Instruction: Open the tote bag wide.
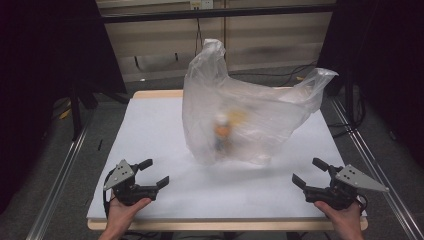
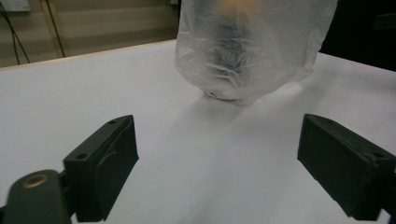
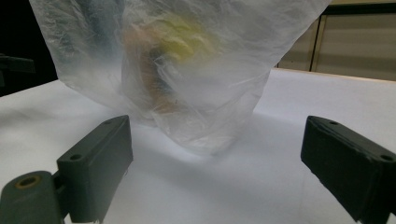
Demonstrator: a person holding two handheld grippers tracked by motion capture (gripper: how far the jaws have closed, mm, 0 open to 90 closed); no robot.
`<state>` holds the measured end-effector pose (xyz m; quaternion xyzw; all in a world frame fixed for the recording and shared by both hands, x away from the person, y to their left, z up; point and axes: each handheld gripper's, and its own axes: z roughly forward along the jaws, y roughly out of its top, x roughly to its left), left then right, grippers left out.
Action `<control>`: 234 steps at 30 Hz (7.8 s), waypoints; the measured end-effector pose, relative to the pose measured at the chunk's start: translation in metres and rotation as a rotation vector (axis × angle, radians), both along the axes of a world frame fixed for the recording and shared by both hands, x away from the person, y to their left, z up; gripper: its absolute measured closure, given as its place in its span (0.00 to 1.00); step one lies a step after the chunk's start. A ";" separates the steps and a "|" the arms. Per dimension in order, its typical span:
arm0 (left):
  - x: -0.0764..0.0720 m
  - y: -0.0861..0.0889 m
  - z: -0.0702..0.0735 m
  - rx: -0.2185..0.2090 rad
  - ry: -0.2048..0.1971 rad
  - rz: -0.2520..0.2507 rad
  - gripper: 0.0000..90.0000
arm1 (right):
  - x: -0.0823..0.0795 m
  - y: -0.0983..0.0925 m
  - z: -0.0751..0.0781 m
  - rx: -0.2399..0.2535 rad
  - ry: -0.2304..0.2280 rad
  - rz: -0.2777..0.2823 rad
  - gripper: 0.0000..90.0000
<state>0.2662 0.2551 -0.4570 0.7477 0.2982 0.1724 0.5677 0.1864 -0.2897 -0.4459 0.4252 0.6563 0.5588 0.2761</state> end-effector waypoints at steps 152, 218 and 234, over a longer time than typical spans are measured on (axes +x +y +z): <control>0.159 -0.115 -0.023 0.080 0.323 -0.099 1.00 | 0.171 0.132 -0.017 -0.147 0.344 0.332 1.00; 0.165 -0.141 0.047 0.104 0.159 -0.162 1.00 | 0.196 0.118 0.023 -0.130 0.288 0.263 1.00; 0.187 -0.129 -0.032 0.244 0.353 -0.100 1.00 | 0.199 0.090 -0.045 -0.205 0.458 0.262 1.00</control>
